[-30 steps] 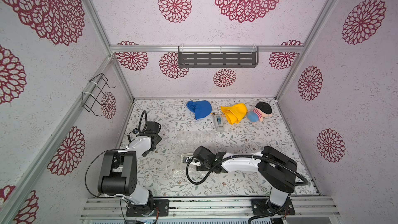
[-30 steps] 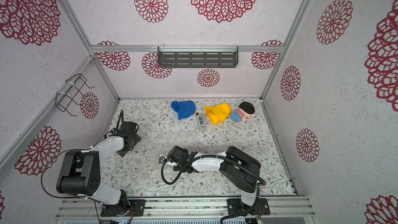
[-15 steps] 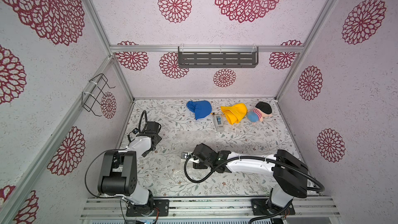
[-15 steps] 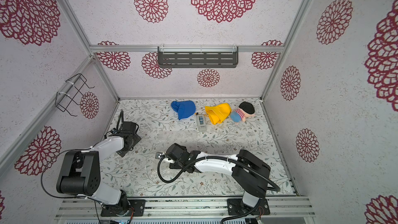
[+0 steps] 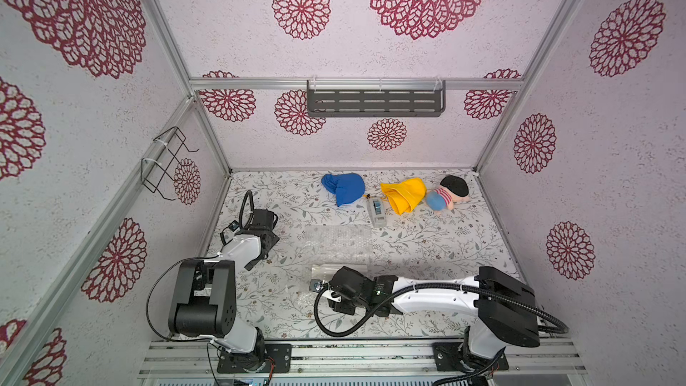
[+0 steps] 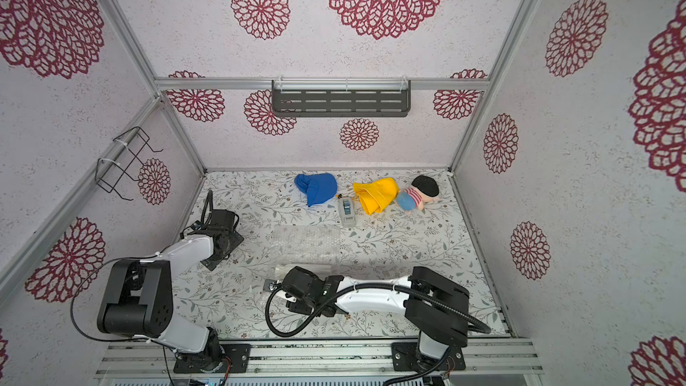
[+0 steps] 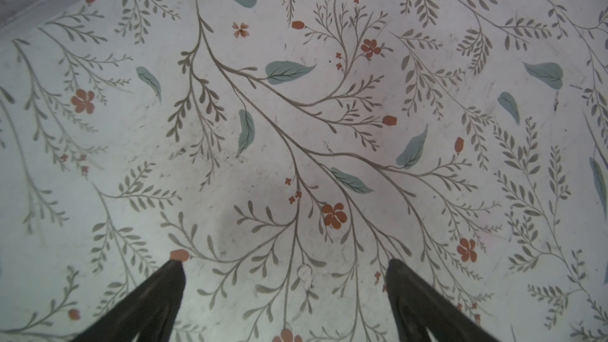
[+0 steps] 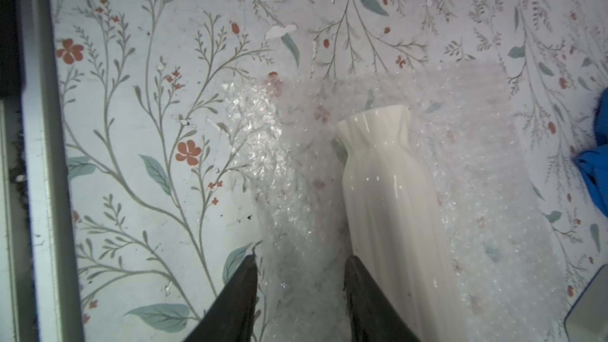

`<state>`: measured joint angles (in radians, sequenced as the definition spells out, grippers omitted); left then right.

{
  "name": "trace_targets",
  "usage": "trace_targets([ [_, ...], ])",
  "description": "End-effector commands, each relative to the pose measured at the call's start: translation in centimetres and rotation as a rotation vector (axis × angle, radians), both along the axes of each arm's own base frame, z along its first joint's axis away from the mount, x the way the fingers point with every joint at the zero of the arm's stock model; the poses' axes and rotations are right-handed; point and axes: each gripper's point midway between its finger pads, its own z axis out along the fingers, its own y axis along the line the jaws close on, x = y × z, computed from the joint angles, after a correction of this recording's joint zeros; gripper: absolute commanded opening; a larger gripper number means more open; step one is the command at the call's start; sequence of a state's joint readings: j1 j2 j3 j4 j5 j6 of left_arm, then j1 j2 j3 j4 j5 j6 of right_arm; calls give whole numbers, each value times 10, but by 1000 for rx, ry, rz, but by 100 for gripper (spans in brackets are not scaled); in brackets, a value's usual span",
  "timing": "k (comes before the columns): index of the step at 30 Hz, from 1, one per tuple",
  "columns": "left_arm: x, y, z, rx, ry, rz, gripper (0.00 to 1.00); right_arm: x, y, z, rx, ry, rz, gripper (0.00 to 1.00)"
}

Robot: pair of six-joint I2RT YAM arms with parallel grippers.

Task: Wrap vases in bubble wrap
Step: Wrap the vase in bubble wrap.

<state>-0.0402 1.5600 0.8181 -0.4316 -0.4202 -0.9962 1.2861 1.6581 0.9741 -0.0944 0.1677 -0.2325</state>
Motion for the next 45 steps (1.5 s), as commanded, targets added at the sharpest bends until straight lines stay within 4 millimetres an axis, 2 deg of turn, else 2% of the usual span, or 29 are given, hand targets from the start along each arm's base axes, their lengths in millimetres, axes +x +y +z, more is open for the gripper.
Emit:
trace_targets([
  [1, 5, -1, 4, -1, -21, 1, 99, -1, -6, -10, -29, 21, -23, 45],
  [7, 4, 0, 7, 6, -28, 3, 99, -3, -13, -38, -106, 31, -9, 47],
  [12, 4, 0, 6, 5, -25, 2, 99, 3, -17, -49, -144, 1, -24, 47],
  [14, 4, 0, 6, 4, -26, 1, 99, 7, -17, -48, -149, -20, -35, 40],
  [18, 4, 0, 7, 7, -27, 4, 99, 16, -18, -43, -155, -66, -64, 7],
  [20, 4, 1, 8, 8, -28, 2, 99, 19, -17, -40, -154, -87, -68, 0],
  [33, 4, 1, 9, 14, -30, 0, 99, 39, -6, 9, -63, -225, -101, 0],
  [45, 4, 2, 10, 18, -32, 2, 99, 57, 2, 30, -33, -343, -135, 0],
])
